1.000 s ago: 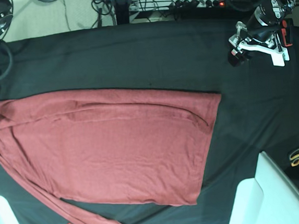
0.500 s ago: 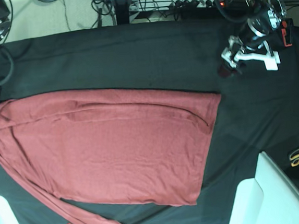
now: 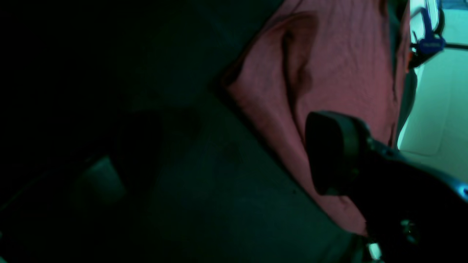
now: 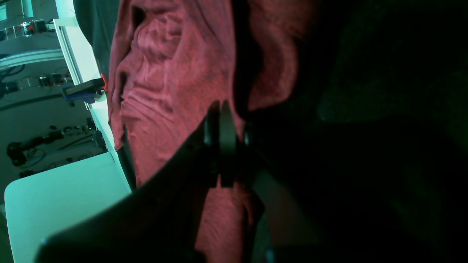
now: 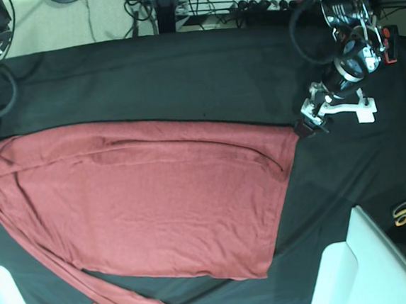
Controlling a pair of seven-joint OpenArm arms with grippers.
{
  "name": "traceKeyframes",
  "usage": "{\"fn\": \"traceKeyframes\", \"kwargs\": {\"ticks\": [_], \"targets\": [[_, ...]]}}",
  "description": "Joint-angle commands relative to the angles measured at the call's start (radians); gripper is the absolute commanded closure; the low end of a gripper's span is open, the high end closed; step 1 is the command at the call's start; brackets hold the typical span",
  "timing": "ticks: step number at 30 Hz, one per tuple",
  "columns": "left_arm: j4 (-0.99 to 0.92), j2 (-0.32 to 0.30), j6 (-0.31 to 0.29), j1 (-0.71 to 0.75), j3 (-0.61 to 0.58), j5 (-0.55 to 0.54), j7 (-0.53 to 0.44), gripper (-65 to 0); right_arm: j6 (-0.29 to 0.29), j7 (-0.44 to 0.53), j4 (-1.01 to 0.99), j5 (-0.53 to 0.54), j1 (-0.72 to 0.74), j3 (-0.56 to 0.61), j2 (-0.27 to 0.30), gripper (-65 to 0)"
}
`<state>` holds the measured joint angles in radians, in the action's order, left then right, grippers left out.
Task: Fold the T-shirt properly
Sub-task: 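Lower the left gripper onto the shirt's side edge and grasp it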
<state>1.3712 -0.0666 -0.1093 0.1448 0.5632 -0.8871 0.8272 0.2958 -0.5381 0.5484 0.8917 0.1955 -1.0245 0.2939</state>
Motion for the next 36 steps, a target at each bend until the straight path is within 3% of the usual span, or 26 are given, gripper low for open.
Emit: {"fn": "traceKeyframes", "kwargs": {"ticks": [1,9,19,28,36], "targets": [[0.004,-0.008,-0.013,-0.018,0.002,-0.017,-0.007,-59.6,0.009,0.003,0.006,0.016,0.011,0.000,0.018,-0.6],[-0.025,-0.006,-0.013,-0.070,-0.113,-0.014,-0.013,-59.4,0.009,0.002,0.006,0.016,0.009,0.000,0.018,-0.6],[-0.132,0.014,-0.013,-0.139,-0.102,-0.014,-0.015,-59.4,0.009,0.002,0.006,0.016,0.008,-0.001,0.020,-0.6],[-0.200,0.011,-0.010,-0.132,-0.111,-0.014,-0.121,-59.2,0.009,0.000,0.006,0.016,0.008,-0.001,0.020,-0.6],[-0.257,0.012,-0.010,-0.173,-0.113,-0.014,-0.130,-59.2,0.009,0.000,0.006,0.016,0.008,-0.001,0.020,-0.6]]}}
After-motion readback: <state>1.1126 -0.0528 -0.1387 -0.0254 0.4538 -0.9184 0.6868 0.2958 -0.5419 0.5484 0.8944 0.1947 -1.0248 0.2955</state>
